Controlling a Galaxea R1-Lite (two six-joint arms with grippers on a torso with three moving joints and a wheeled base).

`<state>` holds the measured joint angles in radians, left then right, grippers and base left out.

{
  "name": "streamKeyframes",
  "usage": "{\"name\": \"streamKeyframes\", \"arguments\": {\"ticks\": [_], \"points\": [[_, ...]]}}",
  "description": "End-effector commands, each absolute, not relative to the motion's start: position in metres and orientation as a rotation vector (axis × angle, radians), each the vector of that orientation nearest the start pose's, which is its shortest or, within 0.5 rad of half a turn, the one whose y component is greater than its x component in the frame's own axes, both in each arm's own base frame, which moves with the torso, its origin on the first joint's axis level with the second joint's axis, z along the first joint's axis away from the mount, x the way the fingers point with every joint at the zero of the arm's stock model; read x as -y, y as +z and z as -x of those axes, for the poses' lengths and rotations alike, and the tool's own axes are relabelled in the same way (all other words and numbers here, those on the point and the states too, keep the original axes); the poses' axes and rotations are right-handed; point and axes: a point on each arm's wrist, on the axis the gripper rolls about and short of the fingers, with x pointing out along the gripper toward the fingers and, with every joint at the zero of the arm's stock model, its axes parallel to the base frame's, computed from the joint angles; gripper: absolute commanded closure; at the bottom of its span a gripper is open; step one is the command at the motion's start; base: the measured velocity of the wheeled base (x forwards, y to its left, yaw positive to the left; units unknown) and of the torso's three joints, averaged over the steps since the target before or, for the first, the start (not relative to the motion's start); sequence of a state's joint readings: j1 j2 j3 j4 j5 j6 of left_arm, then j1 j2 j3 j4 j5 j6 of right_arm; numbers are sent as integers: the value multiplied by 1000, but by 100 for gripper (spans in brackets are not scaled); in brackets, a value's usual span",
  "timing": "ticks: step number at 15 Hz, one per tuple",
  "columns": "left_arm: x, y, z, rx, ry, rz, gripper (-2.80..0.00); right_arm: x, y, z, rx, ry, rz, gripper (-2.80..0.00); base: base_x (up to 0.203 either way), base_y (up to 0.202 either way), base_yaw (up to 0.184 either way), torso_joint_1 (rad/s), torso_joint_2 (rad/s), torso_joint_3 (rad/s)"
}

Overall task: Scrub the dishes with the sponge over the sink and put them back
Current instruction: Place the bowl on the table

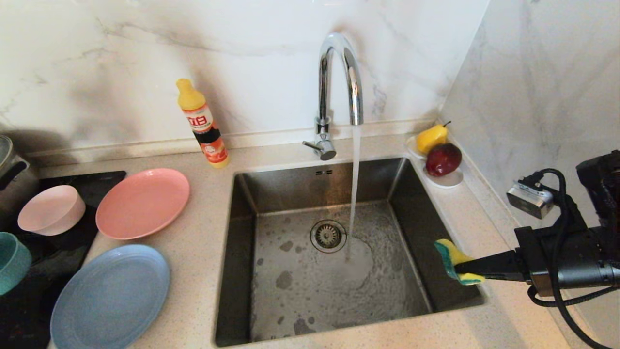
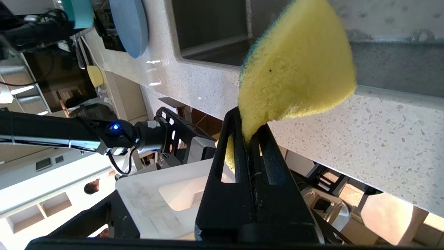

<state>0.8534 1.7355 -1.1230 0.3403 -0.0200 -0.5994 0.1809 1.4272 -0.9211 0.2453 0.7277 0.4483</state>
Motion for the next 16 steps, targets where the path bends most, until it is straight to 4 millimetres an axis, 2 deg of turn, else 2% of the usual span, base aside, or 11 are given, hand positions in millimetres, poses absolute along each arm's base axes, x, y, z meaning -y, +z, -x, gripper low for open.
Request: {"name": "streamKeyframes", "arguments": {"ticks": [1, 5, 10, 14, 15, 16], "points": [[-227, 159, -197, -686, 1043, 962, 0, -54, 209, -214, -951, 684, -615, 0, 0, 0, 0, 0, 0, 0], [-242, 150, -201, -648, 1025, 956, 0, -55, 206, -216, -956, 683, -617, 0, 0, 0, 0, 0, 0, 0], [-256, 125, -207, -684, 1010, 977, 0, -55, 208, -217, -947, 686, -614, 0, 0, 0, 0, 0, 0, 0], [-260, 123, -209, -670, 1001, 976, 0, -55, 207, -218, -953, 683, -616, 0, 0, 0, 0, 0, 0, 0], [-260, 125, -209, -663, 999, 974, -53, -55, 207, -218, -951, 685, -615, 0, 0, 0, 0, 0, 0, 0], [-259, 129, -209, -654, 996, 971, -280, -55, 208, -218, -947, 686, -614, 0, 0, 0, 0, 0, 0, 0]]}}
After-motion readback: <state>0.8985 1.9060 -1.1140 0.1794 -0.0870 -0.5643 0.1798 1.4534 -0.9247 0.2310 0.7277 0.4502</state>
